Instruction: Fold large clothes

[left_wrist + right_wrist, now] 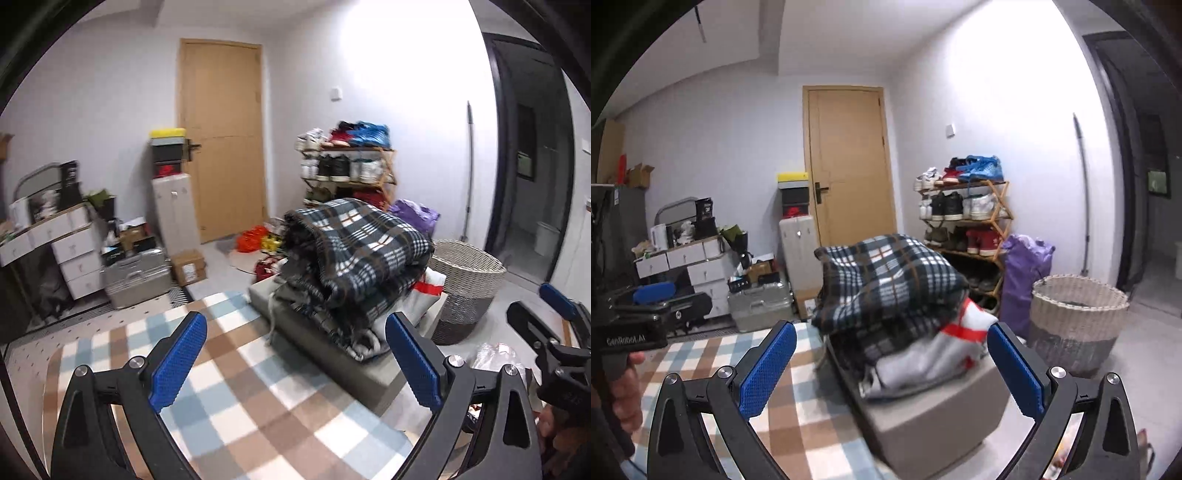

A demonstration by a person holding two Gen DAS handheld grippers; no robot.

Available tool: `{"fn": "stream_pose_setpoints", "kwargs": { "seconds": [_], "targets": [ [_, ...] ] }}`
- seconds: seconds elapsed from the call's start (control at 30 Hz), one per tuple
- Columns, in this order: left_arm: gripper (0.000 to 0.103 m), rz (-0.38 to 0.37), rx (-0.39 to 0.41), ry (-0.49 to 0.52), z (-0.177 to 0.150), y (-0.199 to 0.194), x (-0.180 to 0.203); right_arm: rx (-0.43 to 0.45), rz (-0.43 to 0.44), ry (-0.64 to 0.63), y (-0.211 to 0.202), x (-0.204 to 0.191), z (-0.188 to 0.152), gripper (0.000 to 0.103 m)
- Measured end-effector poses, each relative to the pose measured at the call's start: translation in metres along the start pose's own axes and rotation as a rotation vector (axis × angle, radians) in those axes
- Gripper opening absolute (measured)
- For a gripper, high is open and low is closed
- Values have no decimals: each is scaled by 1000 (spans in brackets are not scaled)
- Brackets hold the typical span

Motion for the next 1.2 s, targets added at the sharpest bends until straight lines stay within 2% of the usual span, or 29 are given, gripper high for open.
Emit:
{"fn": "stream_pose_setpoints", "kwargs": {
  "seconds": [0.17,0.33,0.4,0.47,0.63,0.77,0.9,1.03,1.2],
  "targets": [
    [101,37,46,-30,-23,-32,7,132,-16,-1,-59,-12,-21,103],
    [101,23,64,-52,-41,-58,14,132,0,4,-93,-18,-28,103],
    [101,40,64,-58,-47,-63,17,121,16,7,-102,-19,-32,103],
    [101,54,62,-45,-50,-63,23,132,-4,-10,-112,-20,-38,103],
    [101,97,70,17,-54,-60,43,157,-29,-63,-125,-29,-46,103],
    [101,97,89,6,-55,-60,47,156,-87,-56,-129,-28,-45,103],
    [101,113,114,2,-55,-63,44,146,-59,-3,-133,-22,-46,103],
    [101,92,83,-31,-54,-61,38,130,-51,37,-132,-18,-49,103],
    [101,88,89,-62,-53,-66,37,99,-24,42,-128,-21,-56,103]
  ]
}}
Point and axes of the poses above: each gripper's, at about its wrist camera, not at the fingertips, and y roughly the way its jaws point, x to its right, z to its top, the point moved 3 cm from there along y, roughly the way its jaws point
